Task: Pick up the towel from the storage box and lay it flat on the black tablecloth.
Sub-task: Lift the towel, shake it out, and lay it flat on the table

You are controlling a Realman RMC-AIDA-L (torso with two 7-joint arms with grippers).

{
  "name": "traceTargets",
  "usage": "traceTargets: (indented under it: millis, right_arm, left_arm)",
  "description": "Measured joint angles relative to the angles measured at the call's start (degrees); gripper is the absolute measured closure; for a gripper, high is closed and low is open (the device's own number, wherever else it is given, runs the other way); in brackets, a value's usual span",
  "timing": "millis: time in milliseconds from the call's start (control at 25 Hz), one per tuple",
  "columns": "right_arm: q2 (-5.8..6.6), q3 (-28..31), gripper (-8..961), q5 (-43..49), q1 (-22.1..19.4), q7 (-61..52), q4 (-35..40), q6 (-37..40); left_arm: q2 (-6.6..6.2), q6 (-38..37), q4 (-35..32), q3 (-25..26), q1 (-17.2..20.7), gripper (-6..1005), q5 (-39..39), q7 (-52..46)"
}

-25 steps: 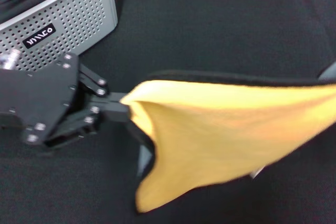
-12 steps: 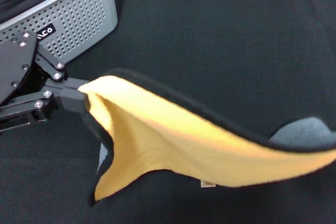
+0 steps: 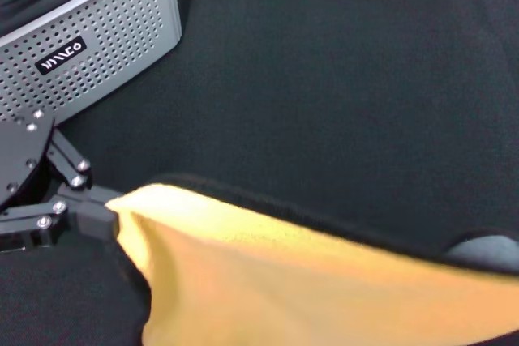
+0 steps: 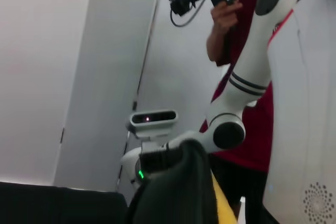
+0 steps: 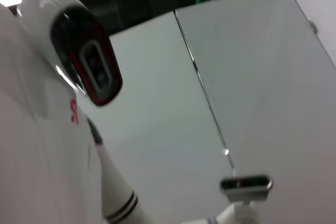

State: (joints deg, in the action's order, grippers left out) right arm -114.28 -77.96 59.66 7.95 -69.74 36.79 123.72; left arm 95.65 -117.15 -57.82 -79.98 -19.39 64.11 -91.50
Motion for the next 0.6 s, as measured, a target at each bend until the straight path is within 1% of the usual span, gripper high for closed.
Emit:
traceTargets:
  millis: [80, 120, 160, 200, 240, 280, 360, 440, 480, 520, 560, 600]
  right_arm:
    - [0.27, 0.02, 879, -2.83, -0.86, -1.40, 0.15, -0.27]
    - [0.29, 0.91, 879, -3.42, -0.67, -1.92, -0.77, -0.42]
    - [0.30, 2.07, 879, -3.57, 0.14, -2.15, -2.17, -0.87]
    - [0.34, 3.17, 878, -3.63, 1.23, -2.22, -4.13, -1.77]
    - [0.46, 4.18, 878, -3.54, 3.01, -2.10, -6.50, -3.09]
    - [0.68, 4.60, 877, -3.43, 4.95, -1.60, -9.33, -5.15]
    - [0.95, 4.76, 876, -2.84, 8.72, -0.44, -13.64, -9.51]
    - [0.95, 4.76, 875, -1.33, 12.30, 0.75, -16.44, -14.83]
    - [0.75, 4.81, 875, -0.12, 13.91, 0.98, -17.09, -18.51]
    - [0.60, 4.84, 874, 0.58, 14.65, 1.06, -17.25, -20.83]
    - [0.18, 4.80, 874, 1.66, 15.88, 1.13, -17.21, -25.30]
    - [-0.12, 4.72, 874, 2.30, 16.54, 1.16, -17.03, -28.11]
  left_arm:
    - [0.03, 0.04, 0.63, 0.78, -0.09, 988, 1.26, 0.08]
    - [0.41, 0.15, 1.28, 1.84, -0.21, 988, 2.41, 0.25]
    - [1.08, 0.25, 2.19, 3.78, -0.61, 988, 4.38, 0.58]
    - [2.32, 0.33, 3.55, 6.66, -1.39, 988, 7.37, 1.07]
    - [3.40, 0.43, 4.73, 9.25, -2.25, 988, 10.26, 1.50]
    - [4.73, 0.50, 5.95, 12.59, -3.25, 988, 14.11, 1.99]
    - [7.68, 0.72, 8.23, 20.14, -5.79, 989, 22.89, 3.08]
    - [10.58, 1.71, 10.01, 27.54, -8.50, 989, 32.62, 4.19]
    - [11.83, 2.96, 10.34, 30.27, -9.52, 989, 36.81, 4.52]
    - [13.07, 4.84, 10.54, 32.53, -10.61, 989, 40.82, 4.79]
    - [14.06, 7.09, 10.63, 33.91, -11.52, 989, 44.47, 4.90]
    - [14.93, 10.08, 10.65, 34.15, -12.11, 989, 47.48, 4.89]
